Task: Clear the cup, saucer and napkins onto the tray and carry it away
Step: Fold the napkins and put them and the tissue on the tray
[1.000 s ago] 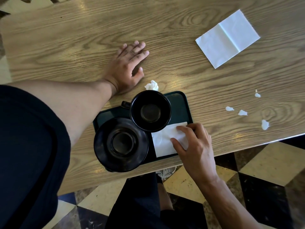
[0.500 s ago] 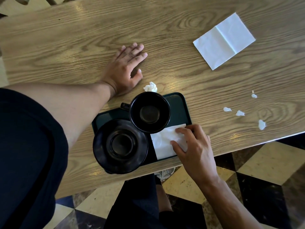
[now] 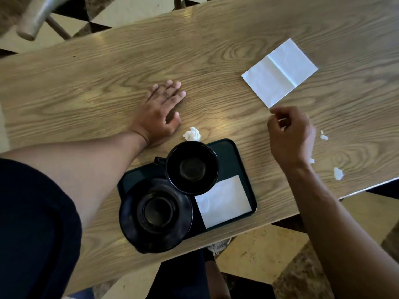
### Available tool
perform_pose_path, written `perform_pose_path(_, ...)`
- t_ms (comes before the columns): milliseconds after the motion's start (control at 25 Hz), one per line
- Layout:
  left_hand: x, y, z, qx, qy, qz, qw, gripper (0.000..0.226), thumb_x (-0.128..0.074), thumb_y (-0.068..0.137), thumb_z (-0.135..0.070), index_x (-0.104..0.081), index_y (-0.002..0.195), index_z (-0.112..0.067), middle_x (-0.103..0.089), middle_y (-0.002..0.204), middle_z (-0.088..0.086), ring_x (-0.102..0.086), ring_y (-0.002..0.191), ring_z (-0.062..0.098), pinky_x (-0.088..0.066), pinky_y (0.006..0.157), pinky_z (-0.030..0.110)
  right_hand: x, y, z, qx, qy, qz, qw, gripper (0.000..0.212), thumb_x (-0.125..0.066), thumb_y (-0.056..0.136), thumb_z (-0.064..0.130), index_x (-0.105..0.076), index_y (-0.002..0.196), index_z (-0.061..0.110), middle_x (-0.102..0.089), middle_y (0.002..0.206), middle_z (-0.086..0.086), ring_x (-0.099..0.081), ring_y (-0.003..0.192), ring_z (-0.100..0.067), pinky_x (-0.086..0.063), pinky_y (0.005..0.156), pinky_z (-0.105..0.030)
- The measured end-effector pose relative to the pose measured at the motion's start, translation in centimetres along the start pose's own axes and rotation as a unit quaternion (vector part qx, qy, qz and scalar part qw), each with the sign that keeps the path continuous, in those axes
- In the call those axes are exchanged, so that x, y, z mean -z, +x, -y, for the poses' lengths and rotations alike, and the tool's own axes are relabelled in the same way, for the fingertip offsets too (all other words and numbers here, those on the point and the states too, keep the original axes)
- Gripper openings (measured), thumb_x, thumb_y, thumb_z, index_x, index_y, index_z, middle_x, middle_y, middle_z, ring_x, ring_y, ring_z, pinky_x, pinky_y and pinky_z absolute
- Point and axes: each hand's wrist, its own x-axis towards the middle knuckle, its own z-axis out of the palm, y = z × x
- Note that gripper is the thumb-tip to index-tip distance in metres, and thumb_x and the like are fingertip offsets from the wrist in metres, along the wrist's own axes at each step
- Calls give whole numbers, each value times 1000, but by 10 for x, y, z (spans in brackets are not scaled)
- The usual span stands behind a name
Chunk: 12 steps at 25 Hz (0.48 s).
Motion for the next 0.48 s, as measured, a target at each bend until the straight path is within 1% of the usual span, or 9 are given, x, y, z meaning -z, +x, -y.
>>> perform_pose_path(40,0,0,0,-4,1,-1,1000,58,-45,93,-32,-53,146,-11,-43,160,12,-34,151,28,-23,125,52,-4,20,0,-15,0,-7,1000,21,-60,87,17,-74,101,19,-72,94,-2,-58,75,-7,-42,74,-8)
perform_pose_path(120,-1,-1,2,-8,2,-1,1000,58,-45,94,-32,-52,147,-11,-42,161,11,-33,152,28,-23,125,52,-10,56,0,-29,-11,-11,999,24,-58,86,18,-74,104,19,-72,100,-3,-59,83,-8,-46,79,-16)
perform_pose_path(160,-1,-2,2,-7,1,-1,1000,58,-44,94,-33,-51,148,-11,-41,161,11,-32,152,27,-22,125,51,-12,73,1,-28,-29,-7,999,25,-58,86,18,-73,106,19,-72,104,-3,-61,88,-10,-43,81,-18)
perform_pose_path(240,-2,-3,2,-4,-3,-1,1000,58,-44,94,-33,-51,148,-11,-41,162,11,-31,153,27,-22,125,52,-14,103,1,-16,-80,6,997,26,-59,87,20,-71,110,20,-68,114,-3,-62,103,-17,-38,86,-18)
perform_pose_path(280,-2,-2,2,-4,-5,0,1000,58,-44,94,-33,-52,148,-11,-41,162,10,-31,153,27,-22,125,52,-14,116,1,-16,-100,15,995,28,-60,87,22,-70,112,20,-65,118,-4,-61,110,-20,-39,91,-20)
perform_pose_path(360,-2,-1,2,-5,-9,-1,1000,58,-45,93,-32,-52,147,-11,-41,161,10,-32,153,27,-22,125,52,-17,133,0,-26,-136,41,990,30,-62,86,25,-68,115,20,-61,124,-6,-56,121,-25,-44,102,-32)
perform_pose_path(400,-2,-1,3,-7,-9,-2,1000,58,-46,93,-32,-52,147,-11,-41,161,10,-32,153,27,-23,125,52,-19,137,0,-26,-157,49,986,31,-62,86,26,-69,115,20,-60,126,-7,-54,124,-27,-43,107,-37)
perform_pose_path(480,-2,-1,4,-9,-6,-5,1000,58,-46,93,-31,-53,147,-11,-42,161,10,-33,152,27,-23,125,52,-23,140,0,-28,-183,50,981,28,-60,87,26,-71,112,20,-60,129,-9,-52,128,-29,-39,112,-41)
